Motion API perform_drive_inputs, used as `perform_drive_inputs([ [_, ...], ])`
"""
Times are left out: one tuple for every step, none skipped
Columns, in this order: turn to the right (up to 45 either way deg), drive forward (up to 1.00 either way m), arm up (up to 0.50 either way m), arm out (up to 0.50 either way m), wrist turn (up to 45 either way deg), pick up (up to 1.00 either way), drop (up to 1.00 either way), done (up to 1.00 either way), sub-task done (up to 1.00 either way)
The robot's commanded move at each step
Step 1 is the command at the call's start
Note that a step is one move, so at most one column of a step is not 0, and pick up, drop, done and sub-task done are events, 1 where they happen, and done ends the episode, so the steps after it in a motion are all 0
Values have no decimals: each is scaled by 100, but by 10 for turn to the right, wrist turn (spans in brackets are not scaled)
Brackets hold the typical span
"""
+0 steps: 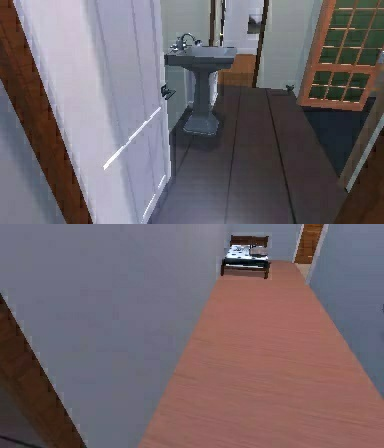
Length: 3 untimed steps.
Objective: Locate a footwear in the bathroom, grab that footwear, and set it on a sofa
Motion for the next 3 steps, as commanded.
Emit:
perform_drive_inputs([
  [0, 30, 0, 0, 0, 0, 0, 0, 0],
  [180, 0, 0, 0, 0, 0, 0, 0, 0],
  [0, 60, 0, 0, 0, 0, 0, 0, 0],
])
